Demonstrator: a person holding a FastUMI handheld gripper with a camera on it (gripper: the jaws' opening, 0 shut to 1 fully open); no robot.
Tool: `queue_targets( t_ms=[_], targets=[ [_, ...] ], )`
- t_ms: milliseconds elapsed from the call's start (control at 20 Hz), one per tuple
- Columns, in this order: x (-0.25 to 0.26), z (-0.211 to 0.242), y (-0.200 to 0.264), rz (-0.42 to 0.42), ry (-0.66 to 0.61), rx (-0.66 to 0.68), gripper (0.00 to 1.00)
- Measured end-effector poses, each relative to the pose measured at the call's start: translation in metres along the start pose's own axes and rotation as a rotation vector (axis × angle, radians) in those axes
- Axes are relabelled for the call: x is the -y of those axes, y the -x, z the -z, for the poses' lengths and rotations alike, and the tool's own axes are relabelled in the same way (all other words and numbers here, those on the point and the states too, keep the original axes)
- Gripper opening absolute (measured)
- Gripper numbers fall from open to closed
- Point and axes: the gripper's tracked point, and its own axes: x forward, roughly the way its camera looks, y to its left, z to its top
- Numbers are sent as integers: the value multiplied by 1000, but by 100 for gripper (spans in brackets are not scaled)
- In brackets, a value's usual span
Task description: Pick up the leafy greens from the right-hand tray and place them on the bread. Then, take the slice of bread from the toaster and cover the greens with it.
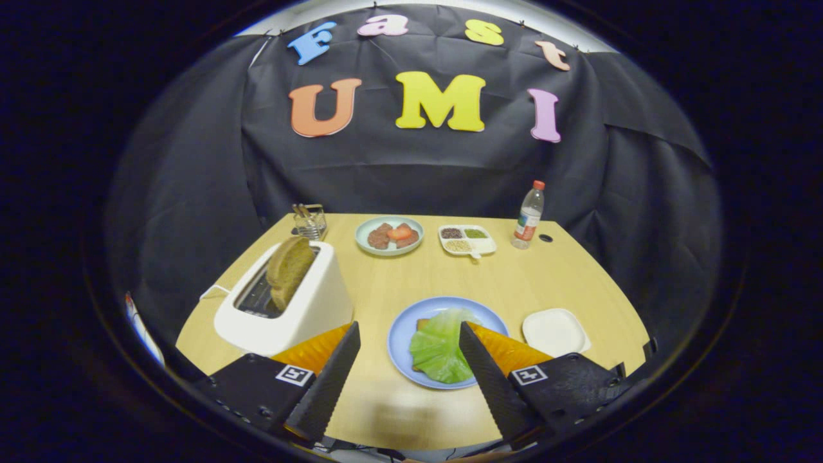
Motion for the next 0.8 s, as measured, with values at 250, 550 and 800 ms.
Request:
queue_targets(
  t_ms=[250, 550, 800],
  targets=[
    [-51, -24, 3, -64, -7, 32, 96],
    [-93, -56, -26, -116, -32, 31, 95],
    [-119, -60, -67, -112, -13, -20, 95]
  ],
)
